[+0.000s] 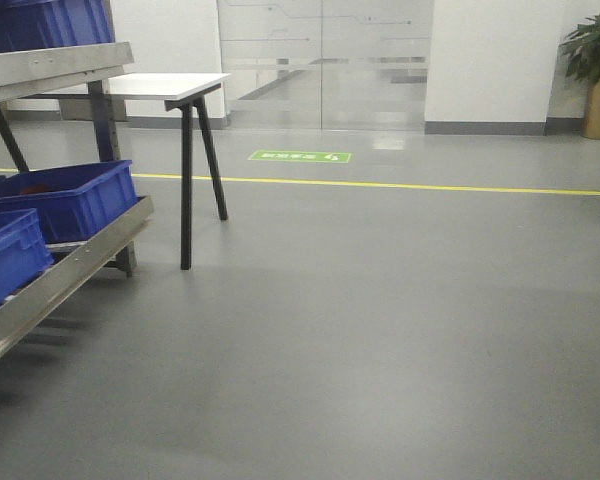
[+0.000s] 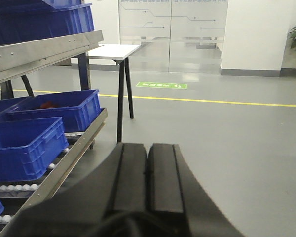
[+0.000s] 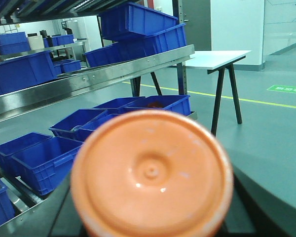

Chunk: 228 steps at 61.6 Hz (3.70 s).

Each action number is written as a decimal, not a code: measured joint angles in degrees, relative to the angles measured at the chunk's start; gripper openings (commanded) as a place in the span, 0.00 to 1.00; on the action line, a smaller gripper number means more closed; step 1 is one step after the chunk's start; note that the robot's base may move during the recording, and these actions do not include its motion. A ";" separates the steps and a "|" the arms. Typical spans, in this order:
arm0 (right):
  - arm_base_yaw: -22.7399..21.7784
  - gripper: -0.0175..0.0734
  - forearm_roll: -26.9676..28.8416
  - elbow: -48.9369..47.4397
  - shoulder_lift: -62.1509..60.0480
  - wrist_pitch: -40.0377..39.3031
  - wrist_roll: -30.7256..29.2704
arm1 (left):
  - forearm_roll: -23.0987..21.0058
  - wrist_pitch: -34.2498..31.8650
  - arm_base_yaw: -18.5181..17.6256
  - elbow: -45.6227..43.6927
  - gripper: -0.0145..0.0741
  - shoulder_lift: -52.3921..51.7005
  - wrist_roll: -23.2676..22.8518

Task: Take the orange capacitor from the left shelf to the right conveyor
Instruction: 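Drive the base to the conveyor holding the cylinder in the right gripper, then move the held cylinder over the metal tray on the conveyor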

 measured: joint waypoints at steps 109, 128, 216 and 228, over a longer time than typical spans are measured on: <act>0.00 0.26 0.00 0.00 0.00 0.10 0.00 | 0.00 0.00 0.00 0.00 0.05 0.00 0.00; 0.00 0.26 0.00 0.00 0.00 0.10 0.00 | 0.00 0.00 0.00 0.00 0.05 0.00 0.00; 0.10 0.26 0.00 0.00 0.00 0.10 0.00 | 0.00 0.00 -0.04 0.00 0.05 0.00 0.00; 0.10 0.26 0.00 0.00 0.00 0.10 0.00 | 0.00 0.00 -0.04 0.00 0.05 0.00 0.00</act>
